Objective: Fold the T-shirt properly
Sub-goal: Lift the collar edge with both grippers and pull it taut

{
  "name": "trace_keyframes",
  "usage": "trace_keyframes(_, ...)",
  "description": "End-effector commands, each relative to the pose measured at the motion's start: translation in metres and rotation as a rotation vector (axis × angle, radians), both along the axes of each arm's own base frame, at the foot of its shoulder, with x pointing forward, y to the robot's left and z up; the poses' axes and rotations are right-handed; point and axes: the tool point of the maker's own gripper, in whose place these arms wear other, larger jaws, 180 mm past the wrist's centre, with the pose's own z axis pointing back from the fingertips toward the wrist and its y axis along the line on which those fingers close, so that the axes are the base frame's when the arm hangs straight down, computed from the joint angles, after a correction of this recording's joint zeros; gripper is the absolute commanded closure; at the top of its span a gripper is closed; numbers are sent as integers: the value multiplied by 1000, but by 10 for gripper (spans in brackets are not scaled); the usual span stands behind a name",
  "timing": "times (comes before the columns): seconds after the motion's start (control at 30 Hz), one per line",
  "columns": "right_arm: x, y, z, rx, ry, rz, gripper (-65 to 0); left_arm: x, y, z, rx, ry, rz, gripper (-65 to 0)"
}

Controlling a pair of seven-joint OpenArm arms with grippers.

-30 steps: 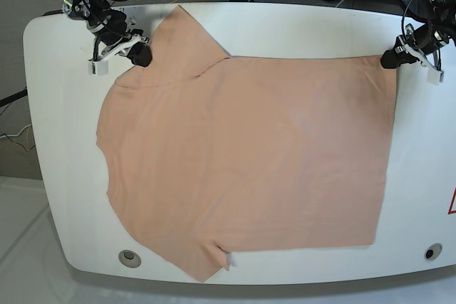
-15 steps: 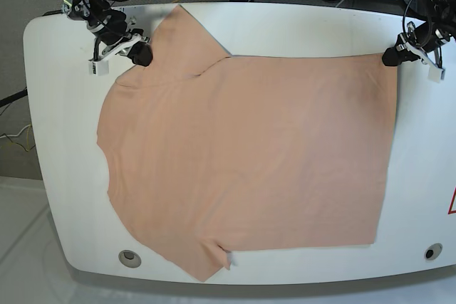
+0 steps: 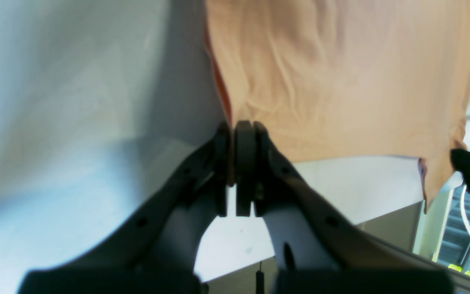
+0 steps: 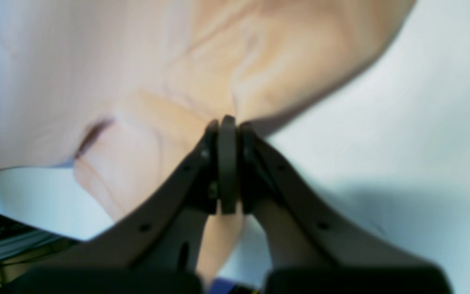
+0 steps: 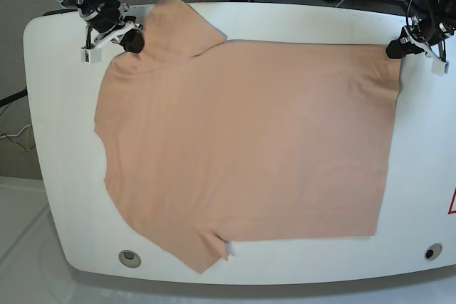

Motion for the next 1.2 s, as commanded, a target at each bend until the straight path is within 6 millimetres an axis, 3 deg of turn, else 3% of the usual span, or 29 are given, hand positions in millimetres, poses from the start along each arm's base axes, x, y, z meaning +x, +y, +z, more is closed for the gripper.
trace_keyframes(0.0, 4, -12, 24, -26, -64, -9, 0, 9, 16, 19, 29, -67, 14, 0)
trace_keyframes(0.27, -1, -28, 44, -48, -99, -43, 0, 5, 22, 31, 29, -112, 20, 0)
trace_keyframes(0.33, 7, -34, 61, -41, -155, -55, 0, 6, 27, 41, 7, -144, 49, 0)
trace_keyframes(0.67, 15, -51, 85, -25, -233, -107, 0, 6, 39, 65, 60, -193, 52, 0)
trace_keyframes(0.93, 21, -49, 91, 16, -244, -99, 0, 13, 33, 71, 82, -205, 18, 0)
trace_keyframes(1.17, 5, -42, 90, 38, -203, -67, 0, 7, 21, 66, 73, -181, -21, 0)
